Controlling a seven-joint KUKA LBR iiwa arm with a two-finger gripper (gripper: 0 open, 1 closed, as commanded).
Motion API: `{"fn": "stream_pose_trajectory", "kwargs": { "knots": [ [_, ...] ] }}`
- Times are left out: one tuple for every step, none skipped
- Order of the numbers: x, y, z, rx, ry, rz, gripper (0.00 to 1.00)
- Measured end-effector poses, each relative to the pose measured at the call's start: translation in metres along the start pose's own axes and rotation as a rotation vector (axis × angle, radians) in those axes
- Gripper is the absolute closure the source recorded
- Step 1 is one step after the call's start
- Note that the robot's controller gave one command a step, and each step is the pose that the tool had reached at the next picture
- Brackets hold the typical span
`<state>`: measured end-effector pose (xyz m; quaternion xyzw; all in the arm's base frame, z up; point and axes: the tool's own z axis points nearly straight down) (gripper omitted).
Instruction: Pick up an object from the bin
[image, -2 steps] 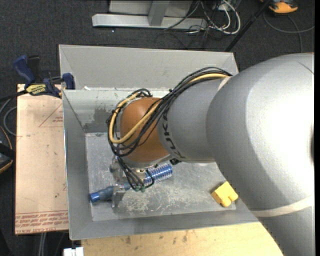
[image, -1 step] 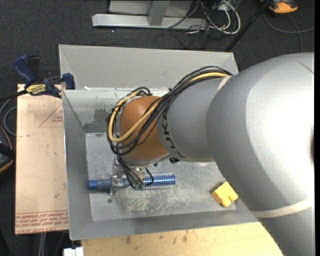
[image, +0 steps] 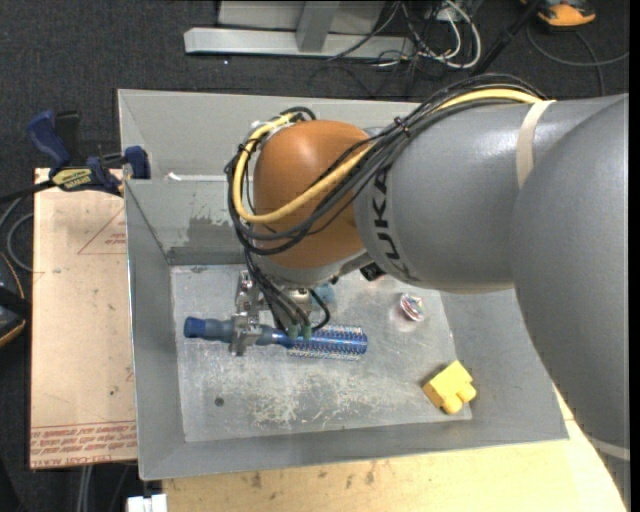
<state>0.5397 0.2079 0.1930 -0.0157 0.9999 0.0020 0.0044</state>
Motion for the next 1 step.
{"fn": "stream_pose_trajectory", "kwargs": {
  "knots": [
    [0.0052, 0.0007, -0.0421, 0.001, 0.005, -0.318, 1.0]
  ]
}}
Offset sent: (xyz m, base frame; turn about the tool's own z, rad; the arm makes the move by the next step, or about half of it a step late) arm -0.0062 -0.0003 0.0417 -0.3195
